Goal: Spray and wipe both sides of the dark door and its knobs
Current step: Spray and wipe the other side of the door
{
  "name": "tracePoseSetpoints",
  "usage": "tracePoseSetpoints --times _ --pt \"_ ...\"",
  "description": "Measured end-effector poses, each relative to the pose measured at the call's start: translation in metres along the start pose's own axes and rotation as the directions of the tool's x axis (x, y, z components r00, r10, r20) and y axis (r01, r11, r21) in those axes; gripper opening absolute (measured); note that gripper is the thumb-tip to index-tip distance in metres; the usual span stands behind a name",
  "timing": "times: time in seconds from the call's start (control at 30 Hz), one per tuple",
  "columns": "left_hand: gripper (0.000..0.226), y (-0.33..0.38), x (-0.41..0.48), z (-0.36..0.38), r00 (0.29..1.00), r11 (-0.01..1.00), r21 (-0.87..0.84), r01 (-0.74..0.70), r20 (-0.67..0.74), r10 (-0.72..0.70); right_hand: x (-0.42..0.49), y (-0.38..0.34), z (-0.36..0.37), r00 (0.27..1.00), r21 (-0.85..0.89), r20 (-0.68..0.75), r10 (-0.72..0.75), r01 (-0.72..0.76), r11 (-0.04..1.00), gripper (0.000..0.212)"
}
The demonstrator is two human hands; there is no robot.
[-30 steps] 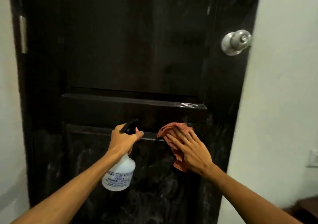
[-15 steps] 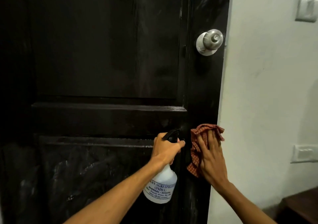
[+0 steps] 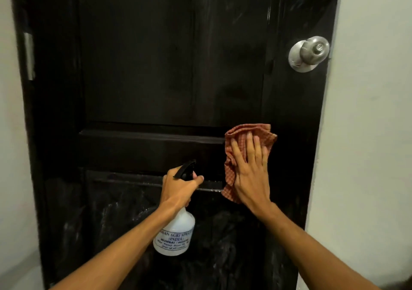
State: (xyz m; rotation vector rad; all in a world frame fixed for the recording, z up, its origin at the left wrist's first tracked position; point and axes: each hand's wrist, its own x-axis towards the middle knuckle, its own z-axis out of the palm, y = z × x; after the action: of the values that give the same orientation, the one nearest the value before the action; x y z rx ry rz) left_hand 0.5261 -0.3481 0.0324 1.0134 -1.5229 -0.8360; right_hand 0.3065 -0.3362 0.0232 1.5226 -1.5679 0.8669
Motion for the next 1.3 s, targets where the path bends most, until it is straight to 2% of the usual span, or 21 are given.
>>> tracePoseSetpoints --times 0.07,0.13,0.17,0.23,0.3,0.37,0.4,0.5,0.53,0.57,0.6,0.67,0.7,0.77,0.87,0.97,1.03,1.2,1.3 --pt "0.019 -0.007 0.002 -0.018 1.0 1.0 0.015 0.009 -0.02 -0.008 -0.018 -0.027 0.021 0.981 0.011 0.063 -0.183 0.182 0.983 0.073" --pt "0.019 -0.009 0.002 -0.032 0.999 0.999 0.042 0.01 -0.035 -0.008 -0.038 -0.041 0.036 0.893 -0.009 0.217 -0.394 0.406 0.914 0.077" --pt "0.019 -0.01 0.003 -0.037 0.999 0.999 0.048 0.007 -0.044 -0.004 -0.036 -0.043 0.039 0.857 -0.023 0.257 -0.446 0.467 0.884 0.076" --pt "0.019 -0.015 0.008 -0.06 0.997 0.999 0.042 0.009 -0.083 -0.006 -0.007 -0.067 0.039 0.865 -0.04 0.213 -0.454 0.472 0.881 0.073" --pt "0.019 -0.018 0.013 -0.076 0.994 1.0 0.029 0.009 -0.112 -0.006 0.016 -0.086 0.036 0.93 -0.026 0.138 -0.34 0.346 0.938 0.071" --pt "0.019 -0.022 0.018 -0.087 0.991 1.0 0.019 0.014 -0.134 -0.011 0.018 -0.107 0.042 0.944 0.012 0.132 -0.302 0.303 0.953 0.072" --pt "0.018 -0.024 0.018 -0.09 0.99 1.0 0.019 0.015 -0.143 -0.012 0.011 -0.114 0.05 0.923 0.026 0.167 -0.346 0.347 0.938 0.073" --pt "0.018 -0.027 0.021 -0.1 0.987 1.0 0.024 0.02 -0.157 -0.016 -0.008 -0.123 0.064 0.783 0.002 0.315 -0.536 0.565 0.825 0.077" --pt "0.018 -0.027 0.021 -0.103 0.988 0.999 0.03 0.016 -0.154 -0.011 -0.001 -0.122 0.059 0.775 0.007 0.307 -0.552 0.578 0.816 0.078" --pt "0.018 -0.026 0.022 -0.108 0.989 0.999 0.031 0.013 -0.149 -0.009 0.012 -0.122 0.05 0.803 -0.002 0.247 -0.542 0.56 0.828 0.079" --pt "0.018 -0.025 0.023 -0.111 0.99 1.0 0.019 0.01 -0.143 -0.008 0.028 -0.121 0.037 0.86 0.023 0.179 -0.478 0.482 0.876 0.079" --pt "0.017 -0.023 0.023 -0.112 0.992 1.0 0.001 -0.007 -0.125 0.007 0.058 -0.106 0.014 0.971 0.057 0.033 -0.237 0.235 0.97 0.078" --pt "0.017 -0.022 0.022 -0.112 0.993 1.0 0.003 -0.012 -0.117 0.013 0.062 -0.099 0.009 0.988 0.05 -0.014 -0.152 0.152 0.987 0.077" --pt "0.016 -0.019 0.018 -0.1 0.997 1.0 -0.002 -0.022 -0.076 0.022 0.045 -0.076 0.008 0.985 -0.01 -0.011 -0.171 0.171 0.985 0.075" --pt "0.015 -0.01 0.012 -0.078 0.999 0.999 -0.026 -0.025 -0.03 0.024 -0.001 -0.041 0.014 0.958 -0.071 0.107 -0.265 0.273 0.959 0.071" --pt "0.015 0.015 0.013 -0.047 0.997 0.996 -0.059 -0.062 0.035 0.065 0.026 -0.004 -0.013 0.977 -0.12 0.049 -0.206 0.211 0.97 0.068" --pt "0.016 0.031 0.012 -0.026 0.993 0.994 -0.071 -0.084 0.072 0.089 0.039 0.011 -0.025 0.973 -0.174 0.014 -0.229 0.228 0.958 0.065" --pt "0.016 0.055 0.006 0.008 0.987 0.989 -0.102 -0.111 0.102 0.122 -0.012 0.022 -0.011 0.988 -0.169 0.02 -0.154 0.155 0.973 0.071" --pt "0.016 0.061 0.006 0.017 0.983 0.988 -0.095 -0.122 0.128 0.133 0.023 0.043 -0.031 0.984 -0.196 -0.043 -0.175 0.164 0.967 0.073"
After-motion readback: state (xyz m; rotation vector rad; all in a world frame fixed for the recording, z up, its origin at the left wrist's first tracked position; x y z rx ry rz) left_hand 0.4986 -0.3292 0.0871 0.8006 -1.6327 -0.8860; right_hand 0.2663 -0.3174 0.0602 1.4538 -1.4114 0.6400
